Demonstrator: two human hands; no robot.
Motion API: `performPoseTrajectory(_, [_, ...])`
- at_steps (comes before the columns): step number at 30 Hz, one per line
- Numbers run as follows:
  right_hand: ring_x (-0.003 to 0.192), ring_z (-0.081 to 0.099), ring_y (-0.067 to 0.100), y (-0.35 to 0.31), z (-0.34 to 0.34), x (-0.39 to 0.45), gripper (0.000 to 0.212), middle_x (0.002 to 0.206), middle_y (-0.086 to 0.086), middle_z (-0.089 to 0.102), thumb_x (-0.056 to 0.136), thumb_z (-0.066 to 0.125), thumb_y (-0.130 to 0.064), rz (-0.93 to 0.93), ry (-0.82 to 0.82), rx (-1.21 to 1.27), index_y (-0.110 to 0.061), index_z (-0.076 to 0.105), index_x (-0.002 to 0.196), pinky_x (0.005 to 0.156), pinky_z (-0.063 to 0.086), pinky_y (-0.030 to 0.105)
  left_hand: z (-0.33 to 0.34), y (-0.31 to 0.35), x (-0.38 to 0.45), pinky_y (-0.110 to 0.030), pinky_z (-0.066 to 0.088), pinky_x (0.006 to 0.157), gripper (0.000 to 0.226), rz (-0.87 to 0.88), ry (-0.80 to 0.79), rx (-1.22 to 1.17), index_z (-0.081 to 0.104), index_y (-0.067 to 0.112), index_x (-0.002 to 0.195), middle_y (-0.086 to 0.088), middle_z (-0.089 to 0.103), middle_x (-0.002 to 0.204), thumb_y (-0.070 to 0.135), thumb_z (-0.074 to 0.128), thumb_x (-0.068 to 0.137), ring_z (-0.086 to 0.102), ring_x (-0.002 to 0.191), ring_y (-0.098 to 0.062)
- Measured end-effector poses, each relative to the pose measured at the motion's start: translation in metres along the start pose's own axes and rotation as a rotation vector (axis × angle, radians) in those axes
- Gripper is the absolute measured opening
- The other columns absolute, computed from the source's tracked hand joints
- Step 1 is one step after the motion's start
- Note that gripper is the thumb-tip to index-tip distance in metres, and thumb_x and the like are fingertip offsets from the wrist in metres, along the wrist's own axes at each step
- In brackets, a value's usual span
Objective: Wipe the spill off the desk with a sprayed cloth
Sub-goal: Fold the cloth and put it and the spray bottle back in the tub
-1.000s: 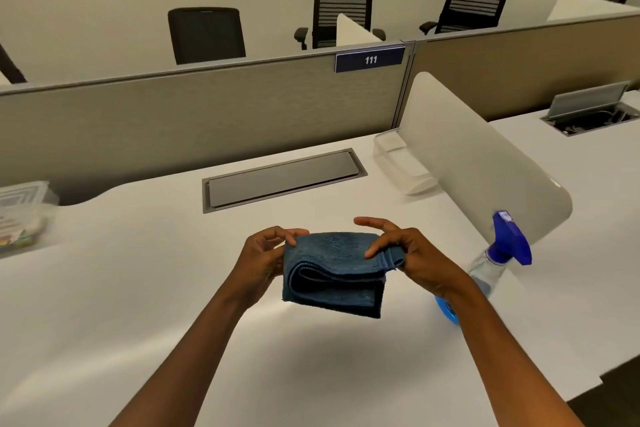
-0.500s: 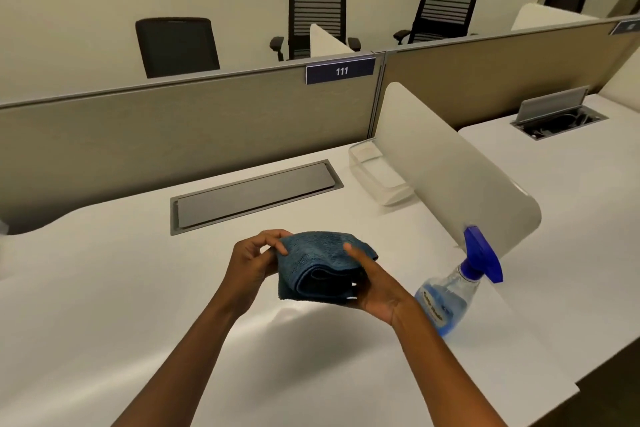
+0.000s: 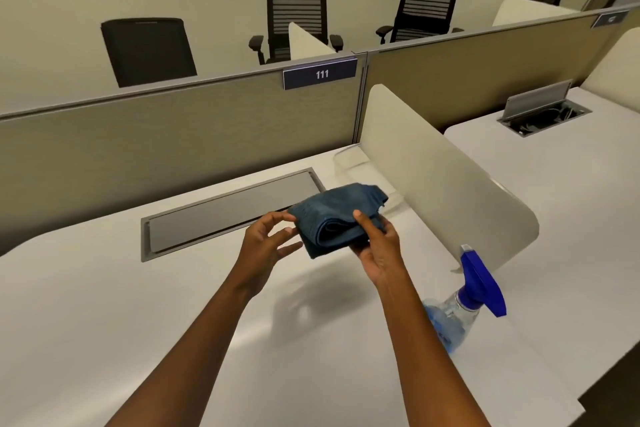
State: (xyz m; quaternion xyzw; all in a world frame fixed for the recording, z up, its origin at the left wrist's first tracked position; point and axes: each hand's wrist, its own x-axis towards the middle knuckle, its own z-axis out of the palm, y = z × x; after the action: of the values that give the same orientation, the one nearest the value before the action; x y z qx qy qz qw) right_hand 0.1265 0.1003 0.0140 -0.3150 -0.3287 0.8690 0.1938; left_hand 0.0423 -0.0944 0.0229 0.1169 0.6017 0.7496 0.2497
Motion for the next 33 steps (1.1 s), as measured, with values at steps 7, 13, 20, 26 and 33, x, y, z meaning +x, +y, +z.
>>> performPoseTrajectory(7, [0.107,0.066,0.023,-0.052,0.025,0.061,0.062,0.125,0.007,0.063,0.072,0.085,-0.016,-0.395,0.268,-0.151,-0.015,0.055,0.126,0.084,0.059,0.041,0.02,-0.013,0.053,-0.048,0.053,0.096,0.025,-0.124,0.048,-0.004,0.058,0.019,0.119,-0.013,0.059,0.131,0.011,0.058,0.096,0.063,0.117,-0.031])
performPoseTrajectory(13, [0.103,0.063,0.021,-0.076,0.027,0.119,0.063,0.119,0.006,0.06,0.077,0.081,-0.028,-0.534,0.561,-0.246,-0.019,0.045,0.128,0.076,0.055,0.024,0.041,-0.033,0.096,-0.049,0.044,0.106,0.037,-0.211,0.077,-0.017,0.048,0.024,0.134,-0.01,0.051,0.142,0.024,0.056,0.098,0.05,0.131,-0.032])
performPoseTrajectory(20, [0.104,0.062,0.024,-0.076,0.015,0.171,0.061,0.127,0.012,0.057,0.082,0.077,-0.026,-0.516,0.663,-0.347,-0.013,0.041,0.129,0.086,0.055,0.034,0.07,-0.05,0.142,-0.049,0.029,0.118,0.049,-0.316,0.128,-0.12,0.032,0.019,0.15,-0.007,0.036,0.156,0.032,0.042,0.104,0.032,0.145,-0.028])
performPoseTrajectory(26, [0.111,0.061,0.026,-0.074,0.008,0.196,0.057,0.127,0.012,0.059,0.084,0.074,-0.025,-0.477,0.672,-0.434,-0.008,0.044,0.129,0.083,0.049,0.025,0.099,-0.064,0.179,-0.045,0.023,0.12,0.057,-0.397,0.093,-0.118,0.023,0.023,0.154,-0.002,0.023,0.163,0.043,0.038,0.103,0.022,0.15,-0.022])
performPoseTrajectory(33, [0.114,0.055,0.029,-0.06,0.004,0.205,0.067,0.134,0.017,0.045,0.083,0.074,-0.01,-0.438,0.623,-0.817,-0.009,0.029,0.133,0.095,0.049,0.036,0.123,-0.077,0.203,-0.043,0.021,0.121,0.057,-0.419,0.097,-0.119,0.023,0.021,0.155,0.0,0.022,0.163,0.04,0.039,0.103,0.02,0.15,-0.02])
